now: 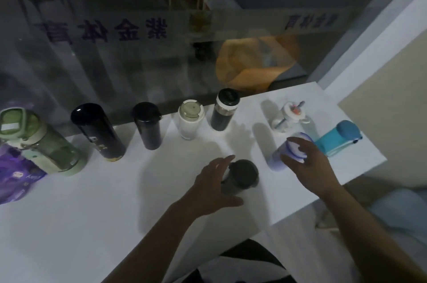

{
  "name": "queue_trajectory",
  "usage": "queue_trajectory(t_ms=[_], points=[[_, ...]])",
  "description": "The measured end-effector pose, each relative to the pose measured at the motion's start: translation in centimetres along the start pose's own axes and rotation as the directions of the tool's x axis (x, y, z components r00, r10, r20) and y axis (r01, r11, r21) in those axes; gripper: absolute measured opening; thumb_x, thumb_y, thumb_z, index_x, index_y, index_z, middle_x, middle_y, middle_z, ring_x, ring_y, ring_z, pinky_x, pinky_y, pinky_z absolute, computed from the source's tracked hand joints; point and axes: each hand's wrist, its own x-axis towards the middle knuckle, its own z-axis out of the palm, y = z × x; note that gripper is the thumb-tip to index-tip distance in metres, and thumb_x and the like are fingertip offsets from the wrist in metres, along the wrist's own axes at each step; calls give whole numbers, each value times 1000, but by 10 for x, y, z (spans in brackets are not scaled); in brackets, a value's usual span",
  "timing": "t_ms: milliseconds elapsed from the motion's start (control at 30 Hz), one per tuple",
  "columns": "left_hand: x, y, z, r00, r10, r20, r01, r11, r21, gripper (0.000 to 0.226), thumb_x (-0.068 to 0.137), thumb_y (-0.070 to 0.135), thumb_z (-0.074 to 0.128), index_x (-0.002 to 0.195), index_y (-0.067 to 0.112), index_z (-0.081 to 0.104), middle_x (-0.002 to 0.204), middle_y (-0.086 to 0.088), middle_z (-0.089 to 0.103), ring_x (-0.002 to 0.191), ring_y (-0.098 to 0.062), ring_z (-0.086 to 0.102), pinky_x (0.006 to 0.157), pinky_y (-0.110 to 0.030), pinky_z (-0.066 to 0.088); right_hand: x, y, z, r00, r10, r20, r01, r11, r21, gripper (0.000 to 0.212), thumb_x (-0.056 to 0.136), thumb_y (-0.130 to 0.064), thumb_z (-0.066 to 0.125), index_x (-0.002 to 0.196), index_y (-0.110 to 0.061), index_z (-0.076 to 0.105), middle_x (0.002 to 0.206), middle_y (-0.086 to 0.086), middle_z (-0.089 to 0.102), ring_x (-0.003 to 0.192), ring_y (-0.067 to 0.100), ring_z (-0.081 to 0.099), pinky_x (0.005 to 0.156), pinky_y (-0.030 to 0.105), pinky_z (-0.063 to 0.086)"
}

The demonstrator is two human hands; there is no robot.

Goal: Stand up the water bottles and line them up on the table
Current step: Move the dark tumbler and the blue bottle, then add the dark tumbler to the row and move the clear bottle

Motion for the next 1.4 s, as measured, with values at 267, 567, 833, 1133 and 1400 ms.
queue_trajectory(t_ms=[267,567,833,1133,1400], points=[[34,16,24,999,45,16,-48,972,232,94,72,38,78,146,43,21,152,10,24,137,-19,27,111,-44,35,21,36,-27,999,15,-47,-15,1000,-14,47,86,-33,68,129,-20,56,134,2,57,112,18,54,92,33,46],[70,35,15,998,-69,-13,70,951,300,79,68,39,81,135,41,38,132,15,43,115,-8,42,99,-33,45,127,57,-68,998,-50,28,47,994,95,35,84,-21,72,117,-18,62,111,1,59,101,23,57,84,31,39],[128,84,4,983,-174,-65,186,925,332,79,67,32,83,134,40,42,128,17,50,118,-7,49,98,-29,48,223,113,-80,970,-21,240,-7,993,115,70,76,-26,79,137,-18,45,125,5,51,108,25,51,94,39,43],[219,151,-23,961,-127,-247,215,904,370,72,58,24,90,120,34,55,121,9,58,109,-11,54,95,-25,45,270,127,-45,900,-86,427,28,990,141,100,66,-37,86,146,-24,28,135,7,51,119,29,54,101,45,43],[297,150,-24,924,-168,-343,319,832,453,66,59,23,88,116,30,56,110,8,57,105,-19,55,90,-29,45,275,134,-22,941,-118,318,123,992,5,96,70,-37,81,145,-33,22,133,9,50,111,33,59,92,46,50]])
